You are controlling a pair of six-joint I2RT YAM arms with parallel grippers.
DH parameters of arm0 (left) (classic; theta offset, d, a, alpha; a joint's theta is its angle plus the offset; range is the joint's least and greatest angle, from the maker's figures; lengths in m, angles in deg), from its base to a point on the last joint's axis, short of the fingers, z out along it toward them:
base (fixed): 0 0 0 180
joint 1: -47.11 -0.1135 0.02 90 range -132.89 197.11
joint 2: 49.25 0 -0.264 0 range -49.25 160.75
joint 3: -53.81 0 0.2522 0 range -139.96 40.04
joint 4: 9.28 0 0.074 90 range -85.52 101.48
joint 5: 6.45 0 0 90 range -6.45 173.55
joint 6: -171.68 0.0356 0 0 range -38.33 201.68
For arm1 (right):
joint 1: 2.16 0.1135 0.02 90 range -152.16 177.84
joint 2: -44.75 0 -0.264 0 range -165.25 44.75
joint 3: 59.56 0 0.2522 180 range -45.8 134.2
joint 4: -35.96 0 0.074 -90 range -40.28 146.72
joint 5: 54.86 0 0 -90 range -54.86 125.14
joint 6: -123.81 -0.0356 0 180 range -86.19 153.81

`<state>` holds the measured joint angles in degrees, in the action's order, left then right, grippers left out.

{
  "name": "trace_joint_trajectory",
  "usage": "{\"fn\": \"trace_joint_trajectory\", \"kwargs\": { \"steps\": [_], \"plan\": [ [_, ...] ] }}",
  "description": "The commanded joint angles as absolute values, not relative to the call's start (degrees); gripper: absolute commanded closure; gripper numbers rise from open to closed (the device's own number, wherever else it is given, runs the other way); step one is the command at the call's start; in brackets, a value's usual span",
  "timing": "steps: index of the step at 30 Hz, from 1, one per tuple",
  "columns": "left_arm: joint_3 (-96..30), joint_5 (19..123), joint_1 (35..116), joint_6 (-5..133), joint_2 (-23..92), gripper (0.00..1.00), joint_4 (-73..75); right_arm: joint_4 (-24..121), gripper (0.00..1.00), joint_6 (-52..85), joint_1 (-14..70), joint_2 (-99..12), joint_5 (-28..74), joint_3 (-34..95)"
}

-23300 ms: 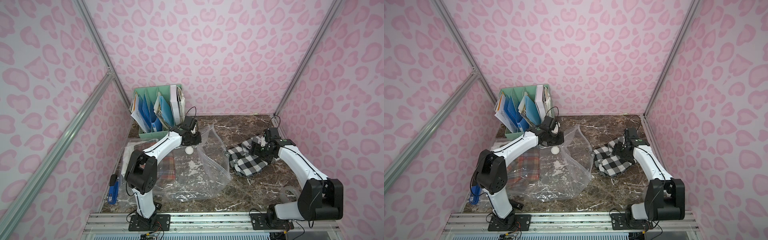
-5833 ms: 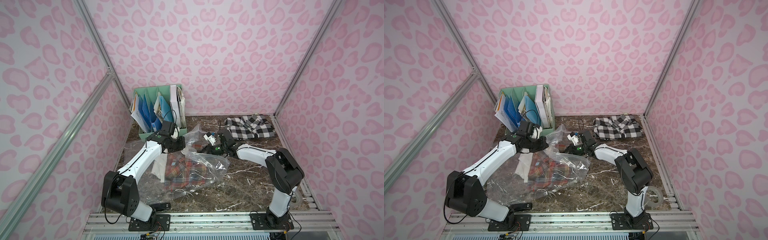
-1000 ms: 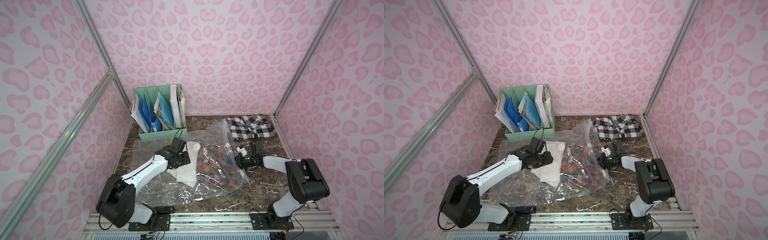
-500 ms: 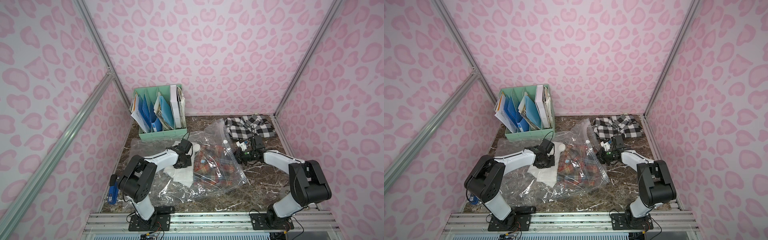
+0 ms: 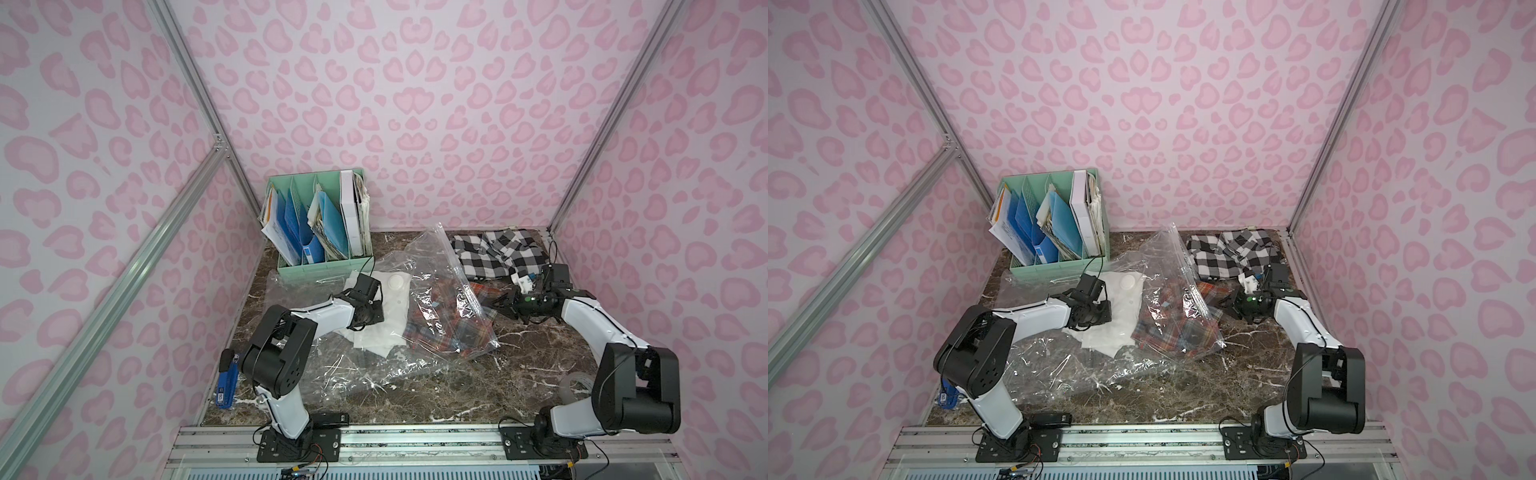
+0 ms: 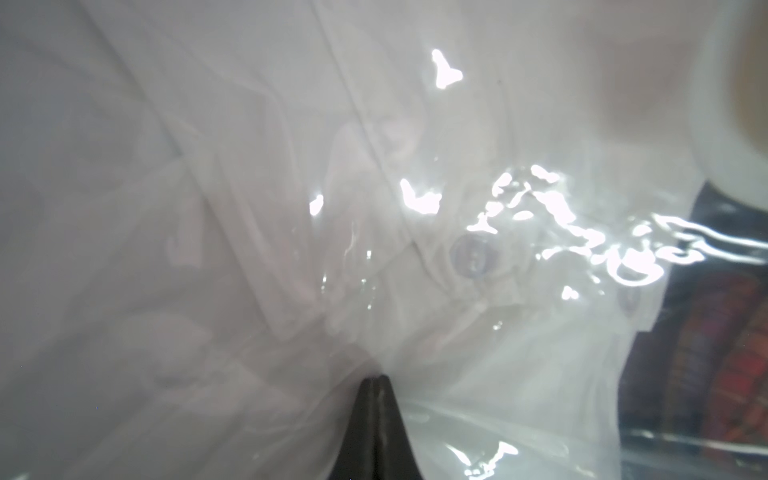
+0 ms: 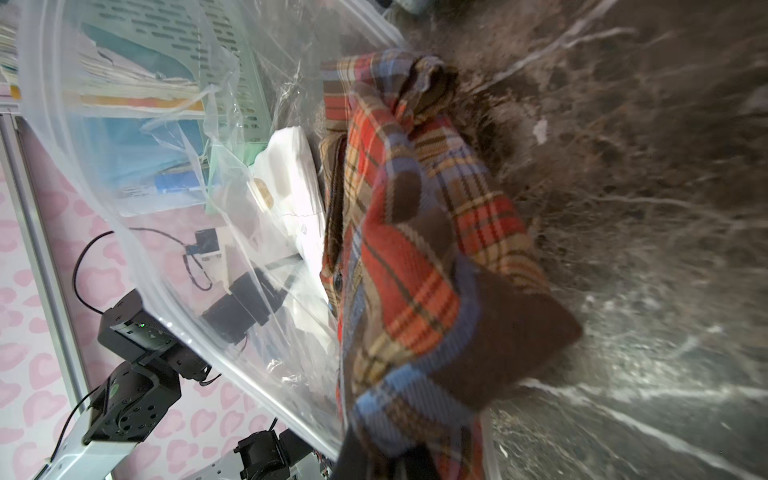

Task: Take the shirt out of the vacuum bag
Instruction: Pick up the shirt in the vacuum bag, then place the shirt at the center of the board.

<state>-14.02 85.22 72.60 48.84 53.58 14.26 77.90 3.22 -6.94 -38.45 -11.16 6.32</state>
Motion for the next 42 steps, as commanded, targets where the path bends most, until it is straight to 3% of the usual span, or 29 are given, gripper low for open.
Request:
{"fn": "trace_joint_trajectory", "kwargs": {
  "steps": [1,10,22,32,35,39,42],
  "plan": [
    [-11.2,89.5,71.4,50.4,56.0,0.96,29.5,80.1,1.0,5.4,-9.9,-36.8,-10.7,5.4],
    [-9.5,90.1,68.6,51.7,54.2,0.96,30.1,76.4,1.0,3.7,-25.8,-31.7,-8.3,-1.7],
    [-8.9,90.4,65.3,53.2,51.7,0.96,31.8,70.7,1.0,0.1,-40.2,-26.4,-1.3,-7.7],
    [-11.6,89.0,63.7,54.4,49.9,0.96,33.2,67.4,1.0,-2.7,-42.3,-25.3,-1.1,-12.8],
    [-12.8,87.6,64.2,54.5,49.8,0.96,32.9,69.8,0.88,-2.0,-39.5,-24.9,-0.9,-13.2],
    [-14.9,87.1,66.3,54.4,50.4,0.96,33.3,76.4,0.56,-0.5,-37.4,-24.1,0.8,-13.0],
    [-15.8,86.4,67.2,53.8,50.4,0.96,33.4,82.1,0.41,0.9,-37.4,-20.9,4.3,-11.2]
  ]
}}
